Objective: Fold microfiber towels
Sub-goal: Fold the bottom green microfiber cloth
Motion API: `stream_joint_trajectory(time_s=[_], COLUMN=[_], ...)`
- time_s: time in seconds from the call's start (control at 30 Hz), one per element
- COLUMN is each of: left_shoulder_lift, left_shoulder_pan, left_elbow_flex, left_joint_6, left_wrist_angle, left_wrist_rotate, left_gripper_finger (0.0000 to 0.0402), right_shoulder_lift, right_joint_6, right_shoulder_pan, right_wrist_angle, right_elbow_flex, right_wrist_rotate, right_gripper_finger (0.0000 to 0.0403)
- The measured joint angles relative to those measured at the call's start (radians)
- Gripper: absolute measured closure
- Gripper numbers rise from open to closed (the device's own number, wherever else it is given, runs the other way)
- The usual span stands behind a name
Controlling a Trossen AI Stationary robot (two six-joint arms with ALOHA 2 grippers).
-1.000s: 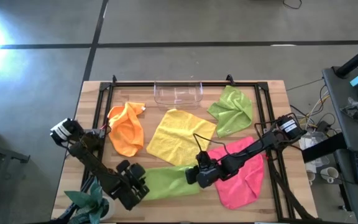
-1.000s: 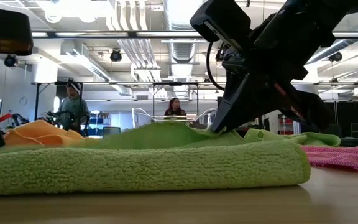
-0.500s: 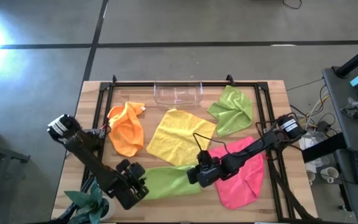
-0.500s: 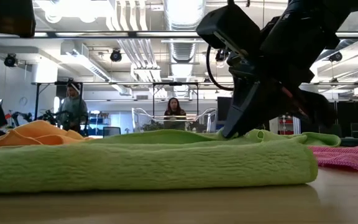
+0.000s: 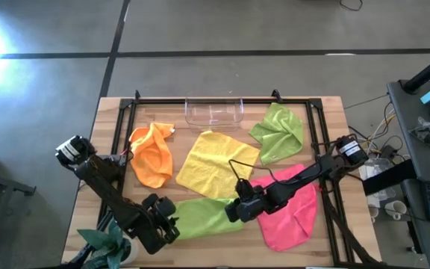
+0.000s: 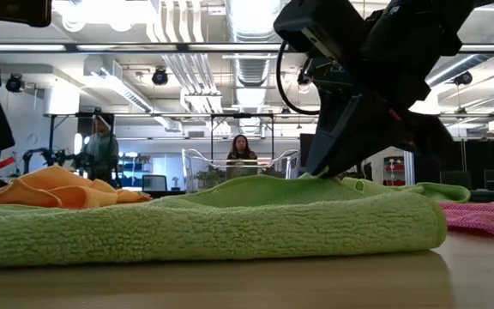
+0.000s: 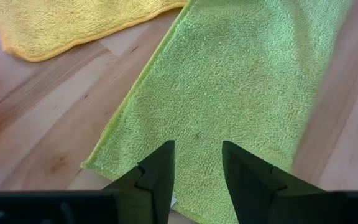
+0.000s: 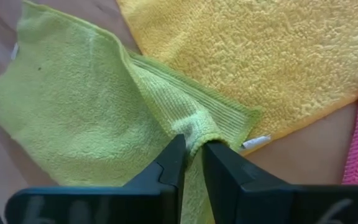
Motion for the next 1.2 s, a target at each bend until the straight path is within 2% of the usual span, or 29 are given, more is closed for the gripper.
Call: stream_joint_trajectory(time_s=[0.3, 0.5, 0.67, 0.77, 0.9, 0.97, 1.1, 1.2], left_shoulder_lift=[0.000, -0.004, -0.033, -0.063, -0.123, -0.156, -0.222, -0.264], left_shoulder_pan=[-0.002, -0.002, -0.002, -0.001, -0.001, -0.001, -0.001, -0.001], left_elbow_flex=[0.002, 0.013, 0.016, 0.016, 0.017, 0.015, 0.013, 0.010], left_joint_6=[0.096, 0.122, 0.123, 0.123, 0.125, 0.143, 0.218, 0.262], left_wrist_angle=[0.075, 0.069, 0.009, -0.053, -0.123, -0.134, -0.137, -0.138], left_wrist_rotate=[-0.001, 0.012, 0.022, 0.022, 0.020, 0.004, -0.046, -0.092], left_gripper_finger=[0.0283, 0.0283, 0.0283, 0.0283, 0.0283, 0.0283, 0.0283, 0.0283], right_shoulder_lift=[-0.004, -0.071, -0.083, -0.083, -0.085, -0.085, -0.071, -0.056], right_joint_6=[-0.008, -0.068, -0.038, -0.016, 0.027, 0.013, -0.032, -0.063], right_shoulder_pan=[-0.028, -0.031, 0.053, 0.074, 0.032, -0.016, -0.126, -0.175], right_wrist_angle=[-0.018, -0.026, -0.017, -0.052, -0.097, -0.111, -0.117, -0.119], right_elbow_flex=[0.000, 0.000, 0.000, 0.000, 0.000, 0.000, 0.000, 0.000], right_wrist_rotate=[-0.048, -0.193, -0.157, -0.053, 0.085, 0.082, -0.028, -0.062], right_gripper_finger=[0.0271, 0.0234, 0.0235, 0.0243, 0.0256, 0.0261, 0.0264, 0.0264])
